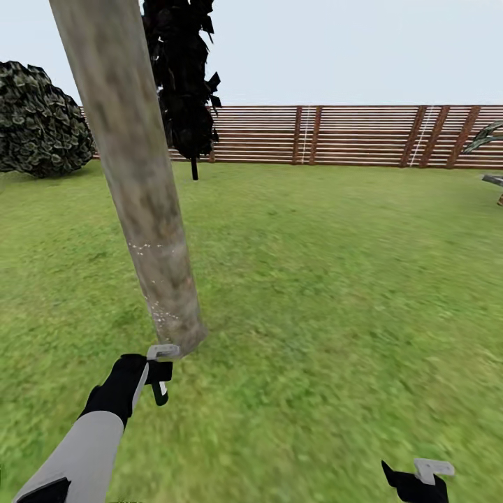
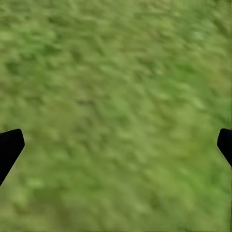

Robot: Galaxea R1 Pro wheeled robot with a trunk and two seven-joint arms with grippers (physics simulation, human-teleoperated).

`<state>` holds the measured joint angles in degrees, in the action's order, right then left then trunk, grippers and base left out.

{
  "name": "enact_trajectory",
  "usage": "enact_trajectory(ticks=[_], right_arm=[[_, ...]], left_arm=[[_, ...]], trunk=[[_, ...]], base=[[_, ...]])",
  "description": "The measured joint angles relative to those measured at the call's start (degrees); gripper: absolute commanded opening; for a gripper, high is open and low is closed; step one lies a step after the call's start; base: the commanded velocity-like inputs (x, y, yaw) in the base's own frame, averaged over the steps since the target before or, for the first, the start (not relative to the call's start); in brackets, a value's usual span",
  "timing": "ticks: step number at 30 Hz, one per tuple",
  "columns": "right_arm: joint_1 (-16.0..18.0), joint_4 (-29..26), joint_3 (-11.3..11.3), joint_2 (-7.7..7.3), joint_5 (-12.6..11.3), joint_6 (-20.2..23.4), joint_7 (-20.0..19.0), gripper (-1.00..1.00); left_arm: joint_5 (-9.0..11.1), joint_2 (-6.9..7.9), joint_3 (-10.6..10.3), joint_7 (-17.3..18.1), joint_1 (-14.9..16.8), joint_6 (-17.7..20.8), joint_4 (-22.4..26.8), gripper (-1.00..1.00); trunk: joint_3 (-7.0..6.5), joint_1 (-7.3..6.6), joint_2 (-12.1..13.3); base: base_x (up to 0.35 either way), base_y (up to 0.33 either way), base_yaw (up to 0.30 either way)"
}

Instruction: In the garden, pick up the pesticide atomizer on the floor and spray pesticide onto both trees until each tree trunk is fully covered.

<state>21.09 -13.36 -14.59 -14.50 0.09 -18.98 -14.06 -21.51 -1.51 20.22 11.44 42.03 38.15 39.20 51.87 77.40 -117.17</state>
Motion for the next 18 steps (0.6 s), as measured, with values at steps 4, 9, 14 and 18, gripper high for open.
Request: enact_trajectory(ticks=[4,9,14,18], right_arm=[[0.0,0.0,0.0,0.0,0.0,0.0,0.0,1.0],[0.0,0.0,0.0,0.0,0.0,0.0,0.0,1.0],[0.0,0.0,0.0,0.0,0.0,0.0,0.0,1.0],[0.0,0.0,0.0,0.0,0.05,0.0,0.0,1.0]], left_arm=[[0.0,-0.05,0.0,-0.06,-0.02,0.0,0.0,-1.0],[0.02,-0.26,0.0,-0.07,-0.02,0.0,0.0,-1.0],[-0.01,-0.42,0.0,-0.07,-0.01,-0.01,0.0,-1.0],[-0.02,-0.42,0.0,-0.07,-0.02,-0.01,0.0,-1.0]], trunk=[[0.0,0.0,0.0],[0.0,0.0,0.0],[0.0,0.0,0.0],[0.0,0.0,0.0]], base=[[0.117,-0.322,0.275],[0.115,-0.322,0.245],[0.114,-0.322,0.206],[0.115,-0.322,0.165]])
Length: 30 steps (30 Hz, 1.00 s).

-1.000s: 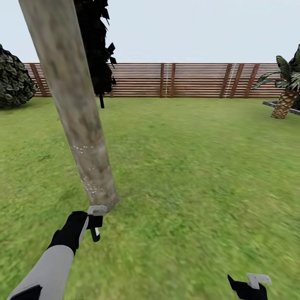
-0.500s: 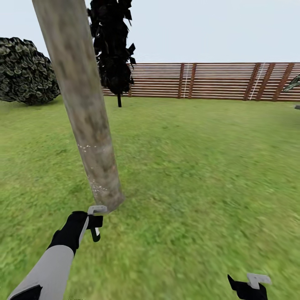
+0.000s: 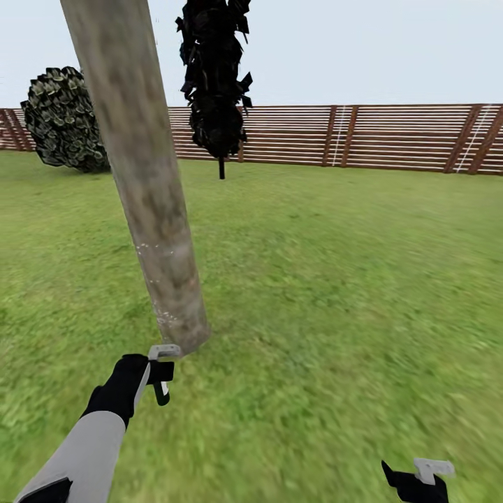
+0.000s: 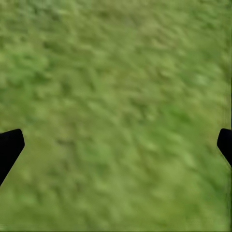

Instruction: In the garden, pick up the pesticide atomizer on the floor and spray pesticide onto both trees until each tree trunk is fully covered.

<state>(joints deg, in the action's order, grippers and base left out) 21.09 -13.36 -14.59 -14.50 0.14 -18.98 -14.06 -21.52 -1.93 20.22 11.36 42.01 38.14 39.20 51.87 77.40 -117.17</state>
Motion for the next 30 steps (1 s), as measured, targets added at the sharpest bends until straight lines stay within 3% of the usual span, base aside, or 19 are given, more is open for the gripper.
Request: enact_trajectory(ticks=[14,26,30], right_arm=[[0.0,0.0,0.0,0.0,-0.05,0.0,0.0,1.0],[0.0,0.0,0.0,0.0,-0.02,0.0,0.0,1.0],[0.0,0.0,0.0,0.0,-0.01,0.0,0.0,1.0]], left_arm=[[0.07,0.0,0.0,0.0,0.0,0.01,0.01,-1.0],[1.21,0.0,0.0,0.0,0.0,-0.01,0.06,-1.0],[1.23,0.0,0.0,0.0,0.0,-0.04,0.06,-1.0]], trunk=[[0.0,0.0,0.0],[0.0,0.0,0.0],[0.0,0.0,0.0]], base=[[0.086,-0.322,0.028],[-0.028,-0.32,0.258],[-0.026,-0.095,0.277]])
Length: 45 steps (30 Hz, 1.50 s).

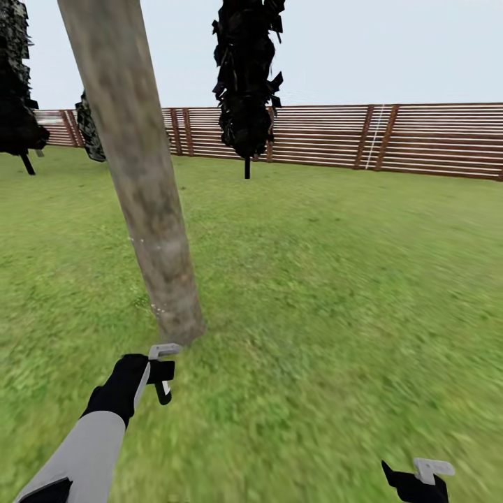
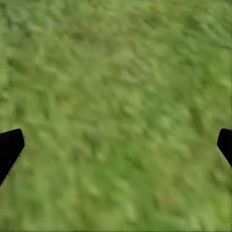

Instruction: In the garden, pick up the pesticide atomizer on the floor and spray pesticide onto both trees until each tree trunk is fully covered.

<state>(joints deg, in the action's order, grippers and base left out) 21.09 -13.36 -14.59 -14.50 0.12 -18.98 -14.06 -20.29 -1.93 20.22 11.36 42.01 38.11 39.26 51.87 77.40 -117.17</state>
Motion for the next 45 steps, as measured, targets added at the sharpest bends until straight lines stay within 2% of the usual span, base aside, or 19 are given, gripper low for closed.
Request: enact_trajectory(ticks=[10,11,12,15,16,17,18,19,20,22,24,27,32,34,36,41,43,45], right_arm=[[0.0,0.0,0.0,0.0,-0.03,0.0,0.0,1.0],[0.0,0.0,0.0,0.0,-0.03,0.0,0.0,1.0],[0.0,0.0,0.0,0.0,-0.04,0.0,0.0,1.0],[0.0,0.0,0.0,0.0,-0.04,0.0,0.0,1.0],[0.0,0.0,0.0,0.0,-0.04,0.0,0.0,1.0],[0.0,0.0,0.0,0.0,-0.03,0.0,0.0,1.0],[0.0,0.0,0.0,0.0,-0.04,0.0,0.0,1.0],[0.0,0.0,0.0,0.0,-0.04,0.0,0.0,1.0],[0.0,0.0,0.0,0.0,-0.03,0.0,0.0,1.0],[0.0,0.0,0.0,0.0,-0.04,0.0,0.0,1.0],[0.0,0.0,0.0,0.0,-0.04,0.0,0.0,1.0],[0.0,0.0,0.01,0.0,-0.03,0.0,0.0,1.0],[0.0,0.0,-0.02,0.0,-0.03,0.0,0.0,1.0],[0.0,0.0,0.0,0.0,-0.03,0.0,0.0,1.0],[0.0,0.0,0.0,0.0,-0.03,0.0,0.0,1.0],[0.0,0.0,0.0,0.0,-0.04,0.0,0.0,1.0],[0.01,0.0,0.0,0.0,-0.04,0.0,0.0,1.0],[0.0,0.0,0.0,0.0,-0.04,0.0,0.0,1.0]], left_arm=[[0.12,-0.02,-0.05,0.3,0.0,-0.74,-0.53,-1.0],[0.54,-0.06,-0.26,0.37,0.02,-2.98,-0.93,-1.0],[0.87,-0.06,-0.66,0.43,0.17,-6.77,-1.1,-1.0],[0.89,0.05,-1.23,1.7,0.73,-9.47,-0.78,-1.0],[1.09,0.09,-1.45,4.09,1.54,-9.92,-0.09,-1.0],[0.27,0.13,-1.61,8.44,4.17,-8.24,0.35,-1.0],[0.56,0.1,-1.64,9.04,9.17,-6.49,0.61,-1.0],[0.58,0.1,-1.91,9.4,10.66,-5.19,0.7,-1.0],[0.03,0.21,-3.15,9.48,9.73,-4.74,0.79,-1.0],[0.21,0.54,-6.69,9.35,9.73,-4.25,0.93,-1.0],[0.05,0.83,-9.18,9.12,9.77,-4.0,1.03,-1.0],[-0.18,1.41,-9.72,9.05,10.1,-3.76,1.07,-1.0],[-0.36,6.88,-9.42,9.18,12.45,-1.0,0.97,-1.0],[-0.43,10.38,-9.39,9.39,13.13,0.64,0.99,-1.0],[0.15,11.32,-9.41,9.47,13.05,1.04,0.98,-1.0],[0.85,10.45,-9.69,9.59,12.62,1.22,0.98,-1.0],[0.93,9.54,-9.73,9.66,12.64,1.21,0.98,-1.0],[1.1,7.74,-9.9,9.75,12.62,1.17,0.96,-1.0]], trunk=[[0.0,0.0,0.0],[0.0,0.0,0.0],[0.0,0.0,0.0],[0.0,0.0,0.0],[-0.01,0.0,0.0],[0.01,0.0,0.0],[-0.01,0.0,0.0],[-0.01,-0.01,0.0],[0.01,0.0,0.0],[0.0,0.0,0.0],[-0.02,0.0,0.0],[-0.14,0.0,0.0],[-0.25,0.0,0.0],[-0.26,0.0,0.0],[-0.26,0.0,0.0],[-0.26,0.0,0.0],[-0.26,0.0,0.0],[-0.26,0.0,0.0]], base=[[-0.001,-0.003,0.128],[0.0,0.0,0.003],[0.0,0.0,0.002],[0.0,0.0,0.0],[0.0,0.0,0.0],[0.0,0.0,0.0],[0.0,0.0,0.0],[0.0,0.0,0.0],[0.0,0.0,0.0],[-0.119,0.0,0.0],[-0.152,0.0,-0.103],[-0.03,0.0,-0.186],[-0.002,0.0,-0.056],[0.0,0.0,-0.004],[0.0,0.0,-0.001],[-0.141,0.0,0.0],[-0.147,0.0,0.0],[-0.036,0.0,0.0]])
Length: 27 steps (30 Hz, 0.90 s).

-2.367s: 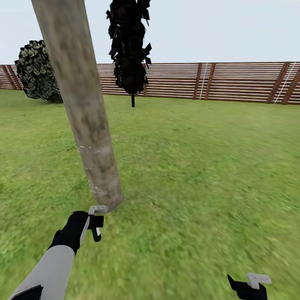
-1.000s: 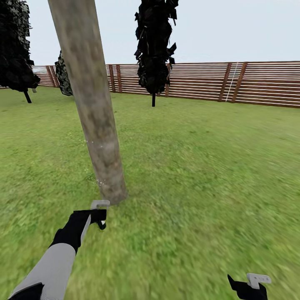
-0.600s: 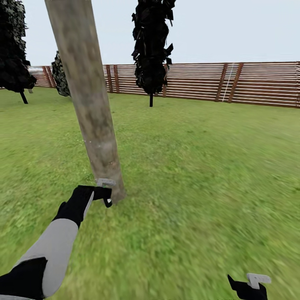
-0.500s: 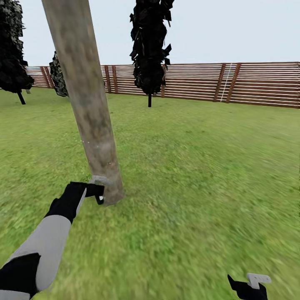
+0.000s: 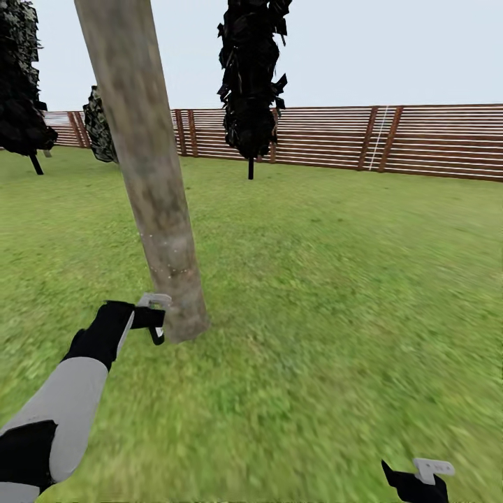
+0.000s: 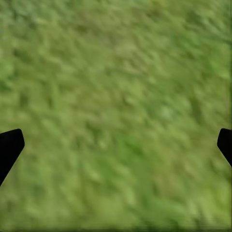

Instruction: In the garden, pick up the pesticide atomizer on the floor and spray pesticide onto both trees until each tree trunk is fully covered.

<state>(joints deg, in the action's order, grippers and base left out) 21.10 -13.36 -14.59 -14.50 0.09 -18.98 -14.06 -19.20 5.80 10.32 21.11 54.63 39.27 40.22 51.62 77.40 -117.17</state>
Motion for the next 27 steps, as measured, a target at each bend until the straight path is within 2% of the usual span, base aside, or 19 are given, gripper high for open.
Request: enact_trajectory(ticks=[2,4,8,10,13,18,23,25,27], right_arm=[[0.0,0.0,0.0,0.0,0.0,0.0,0.0,1.0],[0.0,0.0,0.0,0.0,0.0,0.0,0.0,1.0],[0.0,0.0,-0.02,0.0,0.0,0.0,0.03,1.0],[0.0,-0.03,-0.06,0.0,0.0,0.0,0.07,1.0],[0.0,-0.08,-0.04,0.0,0.0,0.0,0.07,1.0],[0.0,-0.02,0.0,0.0,0.0,0.0,0.06,1.0],[0.0,0.0,0.0,0.0,0.0,0.0,0.04,1.0],[0.0,0.0,0.01,0.0,0.0,0.0,0.04,1.0],[0.0,0.0,0.0,0.0,0.0,0.0,0.04,1.0]], left_arm=[[-0.3,-0.73,-0.07,0.01,0.28,-0.08,0.02,-1.0],[-0.31,-0.85,-0.1,0.01,1.31,-0.02,0.08,-1.0],[-0.2,-0.57,0.16,0.01,7.36,0.93,0.06,-1.0],[-0.23,-0.61,0.16,0.01,11.97,4.87,0.13,-1.0],[-0.4,-0.58,-0.06,0.01,14.59,7.02,0.29,-1.0],[-0.54,-0.58,-0.39,0.01,14.16,7.28,2.95,-1.0],[-0.5,-0.75,-0.24,0.24,8.39,6.27,2.64,-1.0],[-0.67,-0.85,-0.14,0.27,4.04,3.21,2.46,-1.0],[-0.42,-0.87,-0.08,0.27,2.74,1.16,2.35,-1.0]], trunk=[[0.0,0.0,0.0],[-0.01,0.0,0.0],[-0.01,-0.01,0.0],[-0.01,-0.01,-0.01],[0.0,0.0,0.0],[0.0,0.0,0.0],[0.01,0.0,0.0],[0.01,0.01,0.0],[0.0,0.0,0.0]], base=[[-0.015,0.0,0.0],[-0.004,0.0,0.0],[0.0,0.0,0.0],[0.0,0.0,0.0],[0.0,0.0,0.0],[0.0,0.0,0.0],[0.0,0.0,0.0],[0.0,0.0,0.0],[0.0,0.0,0.0]])
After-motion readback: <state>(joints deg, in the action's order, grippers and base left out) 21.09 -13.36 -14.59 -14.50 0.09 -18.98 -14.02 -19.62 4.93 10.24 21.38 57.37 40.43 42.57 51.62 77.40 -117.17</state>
